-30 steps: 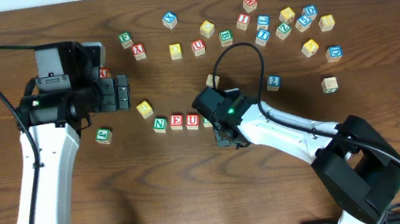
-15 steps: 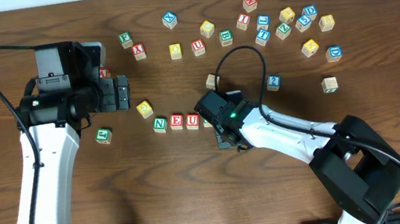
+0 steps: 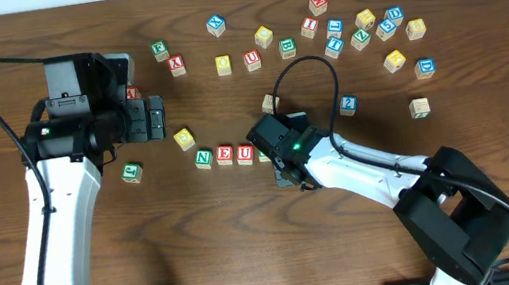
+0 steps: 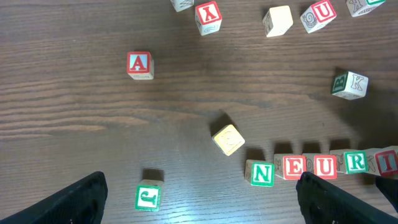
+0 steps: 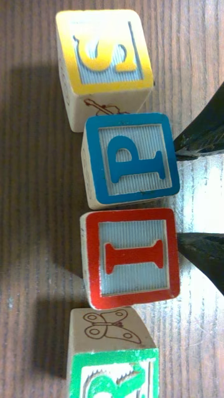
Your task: Spell out NEURIPS
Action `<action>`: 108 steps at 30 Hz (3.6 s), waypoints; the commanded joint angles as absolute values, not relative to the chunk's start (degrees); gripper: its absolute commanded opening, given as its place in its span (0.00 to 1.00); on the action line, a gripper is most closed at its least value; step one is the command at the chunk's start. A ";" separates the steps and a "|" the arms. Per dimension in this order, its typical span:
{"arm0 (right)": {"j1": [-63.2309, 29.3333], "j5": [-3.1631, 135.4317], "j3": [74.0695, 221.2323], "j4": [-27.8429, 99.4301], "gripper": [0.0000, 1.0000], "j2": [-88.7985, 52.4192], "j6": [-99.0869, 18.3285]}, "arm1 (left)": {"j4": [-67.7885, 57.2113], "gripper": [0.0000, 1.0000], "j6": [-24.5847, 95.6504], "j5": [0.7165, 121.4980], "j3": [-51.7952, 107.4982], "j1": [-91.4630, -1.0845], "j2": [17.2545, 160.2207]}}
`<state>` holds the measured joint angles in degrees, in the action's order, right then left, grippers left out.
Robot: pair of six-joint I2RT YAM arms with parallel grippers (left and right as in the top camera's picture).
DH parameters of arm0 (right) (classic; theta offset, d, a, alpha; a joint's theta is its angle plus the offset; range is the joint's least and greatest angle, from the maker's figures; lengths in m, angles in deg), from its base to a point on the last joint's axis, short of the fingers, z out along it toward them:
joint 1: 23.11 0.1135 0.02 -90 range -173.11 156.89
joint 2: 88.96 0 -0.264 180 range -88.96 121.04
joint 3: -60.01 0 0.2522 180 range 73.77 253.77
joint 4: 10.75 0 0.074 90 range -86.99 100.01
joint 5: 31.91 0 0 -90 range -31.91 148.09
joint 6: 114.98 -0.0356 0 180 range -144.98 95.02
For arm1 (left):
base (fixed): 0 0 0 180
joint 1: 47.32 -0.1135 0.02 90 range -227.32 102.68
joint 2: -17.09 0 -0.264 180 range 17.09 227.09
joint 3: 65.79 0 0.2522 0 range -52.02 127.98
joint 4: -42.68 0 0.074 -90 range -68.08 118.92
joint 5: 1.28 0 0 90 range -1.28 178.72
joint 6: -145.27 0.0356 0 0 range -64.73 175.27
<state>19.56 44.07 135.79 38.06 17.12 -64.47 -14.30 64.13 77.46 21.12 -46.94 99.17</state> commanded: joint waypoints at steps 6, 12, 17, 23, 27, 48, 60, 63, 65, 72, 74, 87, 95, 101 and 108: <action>19.67 41.49 135.47 37.05 0.34 16.60 -65.16 | -14.33 0.96 64.26 77.41 22.30 -47.16 99.06; 19.67 41.49 135.47 37.01 0.34 16.60 -65.16 | -14.33 0.96 64.26 77.41 22.30 -47.16 99.06; 19.67 41.60 135.47 37.01 0.34 16.60 -65.19 | -14.33 0.96 64.26 77.41 22.30 -47.16 99.06; 19.74 42.15 135.47 36.83 0.34 16.60 -65.21 | -14.33 0.96 64.26 77.39 22.30 -47.16 99.09; 19.74 42.12 135.47 36.35 0.34 16.60 -65.25 | -14.33 0.96 64.26 77.41 22.30 -47.16 99.09; 19.74 40.46 135.47 37.77 0.33 16.60 -68.68 | -14.33 0.96 64.26 77.39 22.30 -47.16 99.06; 19.74 40.20 135.47 37.90 0.34 16.60 -69.73 | -14.33 0.96 64.26 77.39 22.30 -47.16 99.06; 19.74 40.24 135.47 37.95 0.34 16.60 -69.73 | -14.33 0.96 64.26 77.39 22.30 -47.14 99.06; 19.74 40.27 135.47 37.95 0.34 16.60 -69.75 | -14.33 0.96 64.26 77.41 22.30 -47.16 99.09; 19.74 40.44 135.47 38.03 0.34 16.60 -70.39 | -14.33 0.96 64.26 77.41 22.30 -47.16 99.09; 19.76 40.46 135.47 38.12 0.34 16.60 -70.72 | -14.33 0.96 64.26 77.41 22.30 -47.16 99.09; 20.50 40.66 135.47 38.12 0.34 16.60 -71.70 | -14.33 0.96 64.26 77.39 22.30 -47.16 99.06; 20.50 40.51 135.47 38.12 0.33 16.60 -72.36 | -14.33 0.96 64.26 77.39 22.30 -47.16 99.06; 20.50 39.94 135.47 38.08 0.33 16.60 -72.75 | -14.33 0.96 64.26 77.39 22.30 -47.14 99.06; 20.50 39.11 135.47 37.88 0.33 16.60 -73.03 | -14.33 0.96 64.26 77.39 22.30 -47.14 99.06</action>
